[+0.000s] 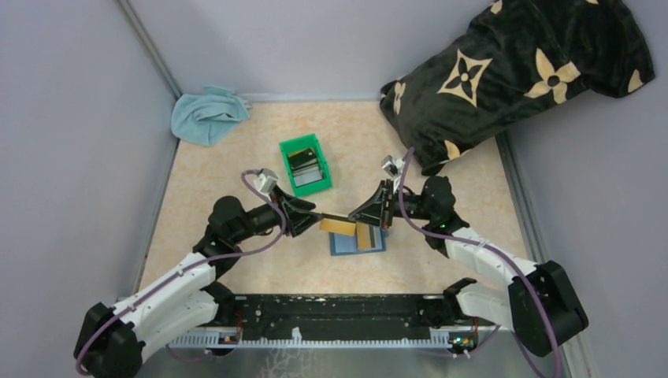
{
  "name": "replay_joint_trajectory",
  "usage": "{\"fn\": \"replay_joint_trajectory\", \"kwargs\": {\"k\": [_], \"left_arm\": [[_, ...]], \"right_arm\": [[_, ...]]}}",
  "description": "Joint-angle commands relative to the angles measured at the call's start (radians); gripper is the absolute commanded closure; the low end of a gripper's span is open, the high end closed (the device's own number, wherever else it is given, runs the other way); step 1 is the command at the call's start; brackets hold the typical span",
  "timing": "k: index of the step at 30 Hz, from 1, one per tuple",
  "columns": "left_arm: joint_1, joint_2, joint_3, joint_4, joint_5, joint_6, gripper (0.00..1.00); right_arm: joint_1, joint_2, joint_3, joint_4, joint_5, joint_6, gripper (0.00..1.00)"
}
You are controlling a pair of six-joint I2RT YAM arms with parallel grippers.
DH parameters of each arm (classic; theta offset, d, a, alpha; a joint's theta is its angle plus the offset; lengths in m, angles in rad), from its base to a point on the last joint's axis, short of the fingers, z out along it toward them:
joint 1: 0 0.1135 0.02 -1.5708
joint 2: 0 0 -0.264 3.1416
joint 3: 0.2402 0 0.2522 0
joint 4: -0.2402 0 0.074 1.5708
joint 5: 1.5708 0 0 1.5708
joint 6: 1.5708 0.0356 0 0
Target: Take the credit cards out of the card holder
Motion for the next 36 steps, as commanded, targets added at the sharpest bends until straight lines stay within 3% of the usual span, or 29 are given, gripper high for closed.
{"fn": "replay_joint_trajectory", "kwargs": {"k": [1, 3, 6, 13, 18, 22, 27, 36], "left_arm": [[0.005, -0.102, -0.016, -0.063, -0.216, -0.002, 0.27], [0.006, -0.131, -0.008, -0.1, -0.291, 0.006, 0.15], [0.006, -0.152, -0.004, -0.144, -0.367, 0.003, 0.1], [0.005, -0.127, -0.006, -0.212, -0.465, -0.046, 0.11], [0.007, -0.14, -0.024, -0.218, -0.474, -0.068, 0.12], [0.009, -0.174, -0.025, -0.254, -0.495, -0.052, 0.12], [0.01, -0.224, -0.011, -0.338, -0.543, -0.025, 0.12], [0.015, -0.3, -0.026, -0.404, -0.58, -0.023, 0.12]], "right_arm": [[-0.013, 0.015, 0.015, 0.13, -0.076, 0.012, 1.0], [-0.013, 0.024, 0.005, 0.129, -0.045, 0.005, 1.0], [-0.013, 0.059, 0.03, 0.065, 0.048, -0.049, 1.0], [0.001, 0.266, 0.277, -0.169, 0.258, -0.19, 1.0], [0.005, 0.487, 0.561, -0.295, 0.329, -0.183, 1.0], [0.02, 0.695, 0.8, -0.431, 0.429, -0.285, 1.0], [0.069, 0.924, 1.118, -0.671, 0.451, -0.371, 1.0], [0.127, 1.135, 1.399, -0.851, 0.521, -0.462, 1.0]]}}
